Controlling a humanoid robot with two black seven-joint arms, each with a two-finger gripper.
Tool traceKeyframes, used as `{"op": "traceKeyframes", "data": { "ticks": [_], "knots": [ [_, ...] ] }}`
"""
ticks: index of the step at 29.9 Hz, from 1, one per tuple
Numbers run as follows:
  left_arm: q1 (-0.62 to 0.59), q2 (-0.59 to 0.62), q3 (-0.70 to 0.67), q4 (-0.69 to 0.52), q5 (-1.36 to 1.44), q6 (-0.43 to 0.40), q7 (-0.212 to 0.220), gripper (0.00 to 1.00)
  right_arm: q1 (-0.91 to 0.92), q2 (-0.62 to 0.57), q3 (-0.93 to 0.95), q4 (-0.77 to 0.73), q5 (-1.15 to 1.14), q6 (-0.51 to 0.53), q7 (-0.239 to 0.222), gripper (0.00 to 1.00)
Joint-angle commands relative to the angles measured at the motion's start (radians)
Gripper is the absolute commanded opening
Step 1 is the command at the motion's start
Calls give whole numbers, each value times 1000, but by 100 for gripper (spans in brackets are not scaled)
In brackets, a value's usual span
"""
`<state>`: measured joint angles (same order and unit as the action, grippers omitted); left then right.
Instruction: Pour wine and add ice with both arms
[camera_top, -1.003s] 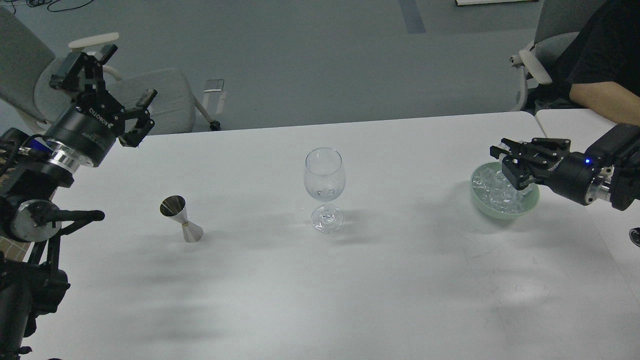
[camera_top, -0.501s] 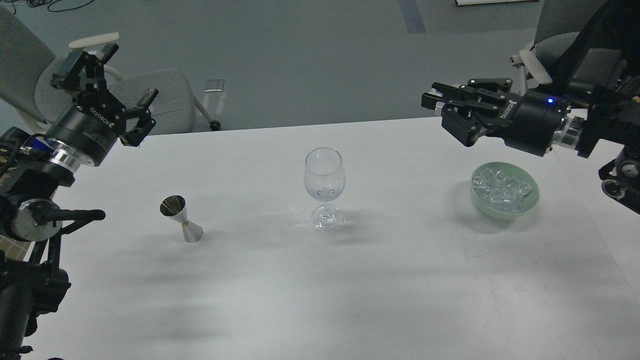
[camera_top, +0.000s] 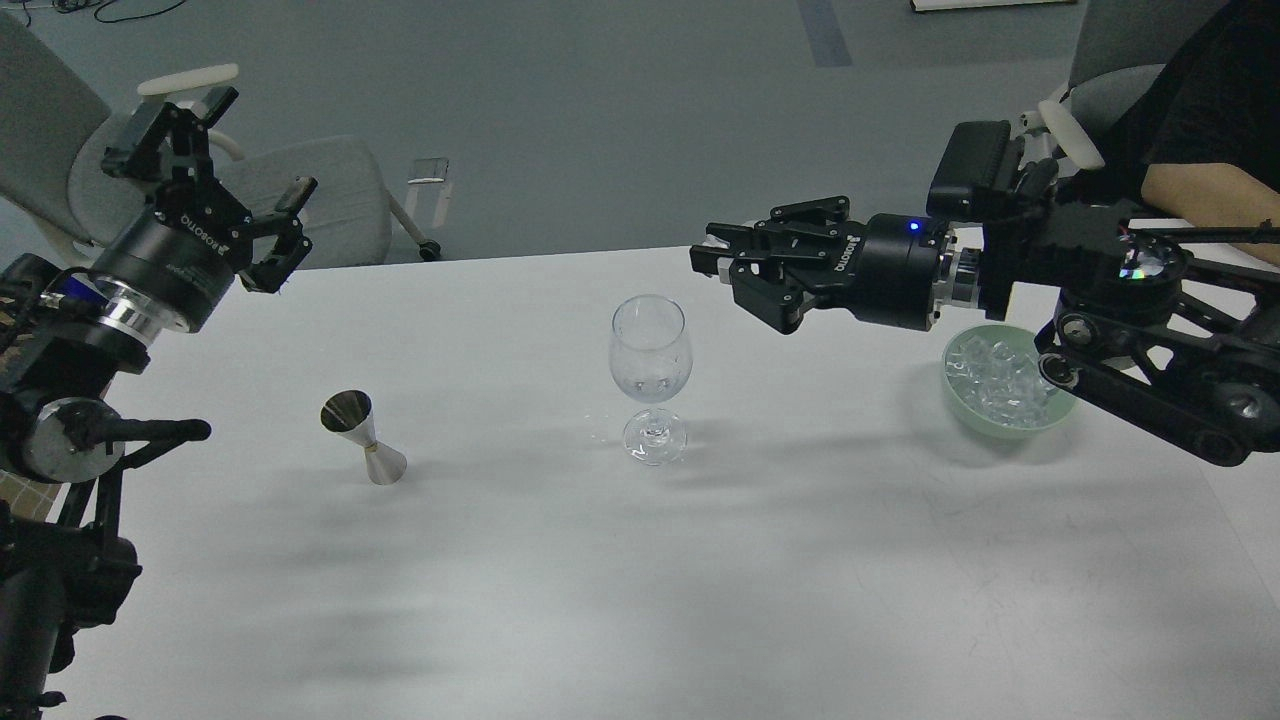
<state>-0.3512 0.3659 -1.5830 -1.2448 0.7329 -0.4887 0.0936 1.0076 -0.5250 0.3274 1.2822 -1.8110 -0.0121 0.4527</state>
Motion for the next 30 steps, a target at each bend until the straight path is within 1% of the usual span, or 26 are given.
{"op": "traceKeyframes", "data": {
  "ticks": [1, 8, 22, 30],
  "knots": [
    [-5, 2, -2, -1, -1, 0, 0, 98, 22, 52, -22, -29, -1, 3, 0, 0],
    [-2, 1, 0, 1, -1, 0, 0, 98, 52, 82, -90, -53, 4, 3, 1, 0],
    [-5, -8, 0, 1, -1, 0, 0, 98, 85, 137, -96, -112, 9, 3, 1, 0],
    [-5, -8, 0, 1, -1, 0, -2, 98, 88, 151, -116, -112, 10, 6, 4, 0]
  ]
}}
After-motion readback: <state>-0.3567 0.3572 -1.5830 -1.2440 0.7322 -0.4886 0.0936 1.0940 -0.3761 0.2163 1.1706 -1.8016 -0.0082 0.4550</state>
